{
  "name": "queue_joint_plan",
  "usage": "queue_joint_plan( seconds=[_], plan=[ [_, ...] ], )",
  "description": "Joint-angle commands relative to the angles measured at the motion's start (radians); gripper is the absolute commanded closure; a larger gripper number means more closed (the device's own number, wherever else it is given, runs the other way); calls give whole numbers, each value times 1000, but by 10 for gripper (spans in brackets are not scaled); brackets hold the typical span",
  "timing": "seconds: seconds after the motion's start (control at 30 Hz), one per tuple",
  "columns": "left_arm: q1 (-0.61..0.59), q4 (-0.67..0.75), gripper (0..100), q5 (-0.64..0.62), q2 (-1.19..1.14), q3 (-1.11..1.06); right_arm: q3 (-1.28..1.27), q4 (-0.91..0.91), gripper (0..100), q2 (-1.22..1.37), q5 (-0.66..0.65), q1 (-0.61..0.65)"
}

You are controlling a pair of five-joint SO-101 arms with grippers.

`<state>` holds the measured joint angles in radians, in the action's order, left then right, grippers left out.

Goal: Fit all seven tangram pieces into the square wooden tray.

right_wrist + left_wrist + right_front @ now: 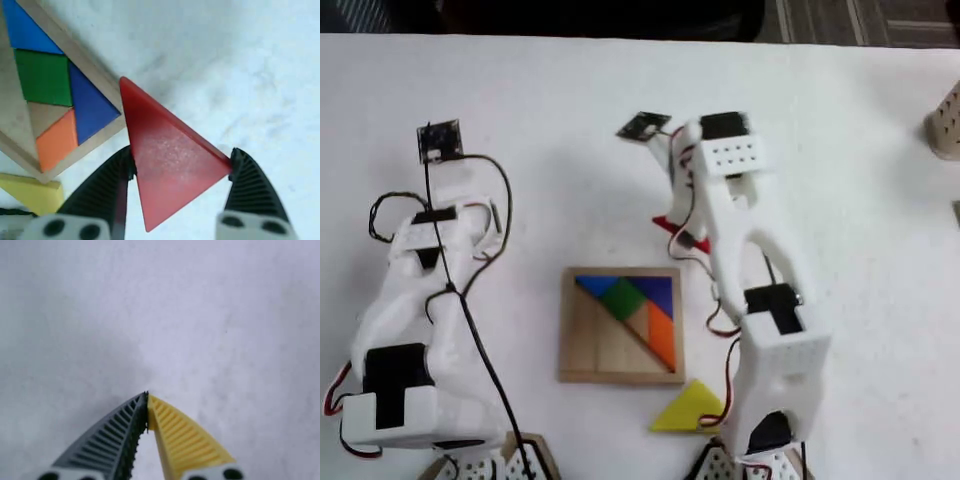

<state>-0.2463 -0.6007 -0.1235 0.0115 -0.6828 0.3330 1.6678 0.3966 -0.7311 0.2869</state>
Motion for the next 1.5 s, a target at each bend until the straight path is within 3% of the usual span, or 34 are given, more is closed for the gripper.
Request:
queue_joint_plan(
  seconds=[0.0, 0.17, 0.4, 0.53, 0.8, 1.03, 1.47],
  plan=[
    [-10, 20, 972, 5, 4, 43, 3, 42, 868, -99, 126, 77],
    [-12, 20, 972, 5, 4, 43, -95, 36, 837, -163, 348, 202],
    [-12, 18, 972, 5, 4, 43, -250, -62, 840, -237, 801, 312],
    [-12, 17, 972, 5, 4, 43, -344, -145, 840, -237, 967, 358],
    [-12, 18, 972, 5, 4, 43, -460, -219, 837, -236, 1022, 498],
    [-12, 20, 972, 5, 4, 43, -506, -335, 837, -236, 1223, 522],
    [-12, 15, 972, 5, 4, 41, -509, -331, 836, -245, 1221, 570]
  ],
)
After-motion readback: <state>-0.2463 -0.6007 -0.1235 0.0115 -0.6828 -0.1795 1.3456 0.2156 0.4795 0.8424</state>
